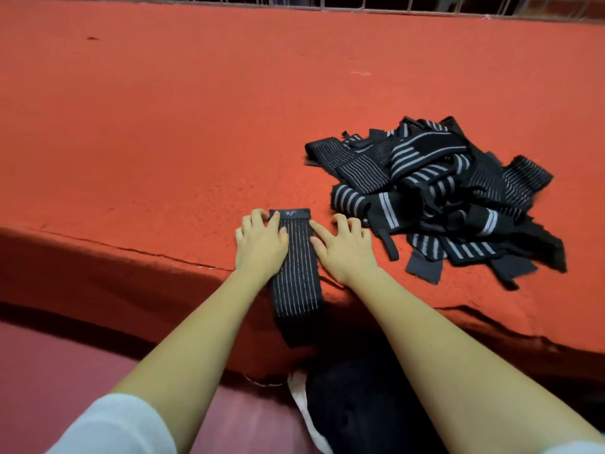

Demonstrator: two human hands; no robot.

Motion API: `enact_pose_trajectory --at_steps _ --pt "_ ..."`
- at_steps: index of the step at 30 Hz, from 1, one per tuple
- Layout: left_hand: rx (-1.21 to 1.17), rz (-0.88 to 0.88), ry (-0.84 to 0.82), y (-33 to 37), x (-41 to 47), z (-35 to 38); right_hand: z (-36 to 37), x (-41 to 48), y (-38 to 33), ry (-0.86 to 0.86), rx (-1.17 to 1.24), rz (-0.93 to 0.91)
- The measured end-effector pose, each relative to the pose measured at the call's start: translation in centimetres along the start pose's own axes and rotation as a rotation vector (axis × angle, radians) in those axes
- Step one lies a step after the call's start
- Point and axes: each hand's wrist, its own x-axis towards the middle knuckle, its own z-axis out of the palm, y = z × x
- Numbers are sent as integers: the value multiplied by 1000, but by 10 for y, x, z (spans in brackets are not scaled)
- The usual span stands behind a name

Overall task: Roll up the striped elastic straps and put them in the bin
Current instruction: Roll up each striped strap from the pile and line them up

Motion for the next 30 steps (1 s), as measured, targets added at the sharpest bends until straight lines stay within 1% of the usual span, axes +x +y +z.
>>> enact_pose_trajectory --at_steps 4,6,7,8,10,12,13,14,16,18,19,21,24,26,28,30 --pt "-2 -16 6 0 0 0 -11 1 -1 -74 -13 -45" --pt "-9 -15 -6 0 -1 -2 -28 1 4 -154 56 -123" --pt "-7 -18 -9 -1 -2 -4 -40 -1 10 -162 119 -168" --pt "-2 -17 2 0 -3 -6 -52 -3 18 -118 170 -215" --pt "-16 11 72 7 0 -12 -75 -9 42 57 190 -279" --pt "-97 73 157 29 9 -22 -92 -11 73 205 142 -283" --pt "-145 126 177 46 17 -26 -97 -10 88 241 105 -262" --pt "-184 193 174 65 25 -30 -100 -7 102 258 75 -231" --pt "-211 334 117 107 40 -33 -98 1 125 272 11 -187" --pt "-188 415 64 140 54 -27 -92 8 141 229 -60 -182" --pt "-168 427 49 151 60 -22 -88 11 146 189 -86 -182" --pt "-142 383 -5 160 72 -6 -82 17 156 94 -110 -165" --pt "-178 202 -127 154 85 20 -76 26 164 55 -98 -115" --pt "-184 101 -142 151 90 31 -80 35 161 40 -66 -76" --pt "-107 74 -146 153 96 36 -84 47 160 15 -33 -43" --pt "-28 73 -173 157 102 39 -86 56 159 -22 -57 -19"
